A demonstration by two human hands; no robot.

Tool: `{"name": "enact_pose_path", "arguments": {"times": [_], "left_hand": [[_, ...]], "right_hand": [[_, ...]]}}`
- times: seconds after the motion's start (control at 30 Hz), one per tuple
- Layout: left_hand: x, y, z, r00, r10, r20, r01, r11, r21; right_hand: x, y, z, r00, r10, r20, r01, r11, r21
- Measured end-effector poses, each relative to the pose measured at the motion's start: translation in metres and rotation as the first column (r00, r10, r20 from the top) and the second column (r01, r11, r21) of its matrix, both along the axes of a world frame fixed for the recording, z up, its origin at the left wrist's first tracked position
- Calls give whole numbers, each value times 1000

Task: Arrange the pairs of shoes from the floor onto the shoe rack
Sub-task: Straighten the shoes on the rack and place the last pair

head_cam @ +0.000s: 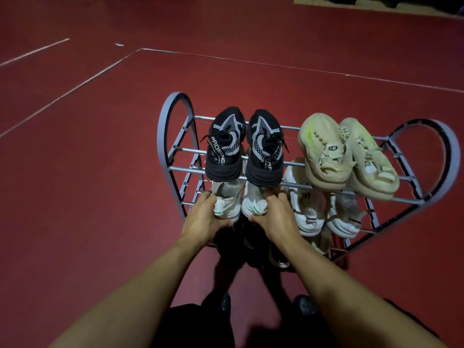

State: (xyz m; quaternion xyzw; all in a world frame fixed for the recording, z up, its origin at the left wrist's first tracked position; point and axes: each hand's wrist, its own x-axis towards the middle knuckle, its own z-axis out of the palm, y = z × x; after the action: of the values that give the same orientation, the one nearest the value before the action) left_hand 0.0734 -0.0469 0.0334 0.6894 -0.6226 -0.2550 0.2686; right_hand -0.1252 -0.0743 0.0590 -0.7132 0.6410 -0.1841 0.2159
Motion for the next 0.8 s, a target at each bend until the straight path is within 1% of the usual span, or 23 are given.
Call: {"name": "enact_pose_path", "arguments": {"times": [0.1,0.2,0.37,0.47,0.53,0.6,0.67,0.73,0.8], "left_hand": [[1,-7,-4,1000,27,3,-27,1000,-11],[2,-8,-6,999,33,-34,-33,999,19],[5,-6,-2,999,-16,-36,18,999,36],[6,-3,-3,994,27,-102,-24,999,32],[5,0,-3,994,66,-86,-62,997,53],[5,0,-4,994,106,-39,-103,992,70],[10,0,-4,995,101,-7,-98,982,159],[17,0,-6,999,-24,43,8,944,330],[25,0,-15,982,-156,106,89,877,472]], "right_hand": [[-1,-15,-4,999,-19,-45,22,997,75],[-5,-18,-12,992,60,-108,-47,992,114],[-13,-20,-10,996,85,-20,-82,990,111],[-14,-16,-8,995,96,29,-98,993,67],[-17,-13,-9,995,96,30,-98,993,69],[-22,-10,-9,995,99,9,-100,991,84],[-29,-6,-9,994,105,-23,-102,990,99],[-35,-2,-9,994,93,-54,-86,990,116],[-42,1,-8,996,63,-64,-55,991,120]]}}
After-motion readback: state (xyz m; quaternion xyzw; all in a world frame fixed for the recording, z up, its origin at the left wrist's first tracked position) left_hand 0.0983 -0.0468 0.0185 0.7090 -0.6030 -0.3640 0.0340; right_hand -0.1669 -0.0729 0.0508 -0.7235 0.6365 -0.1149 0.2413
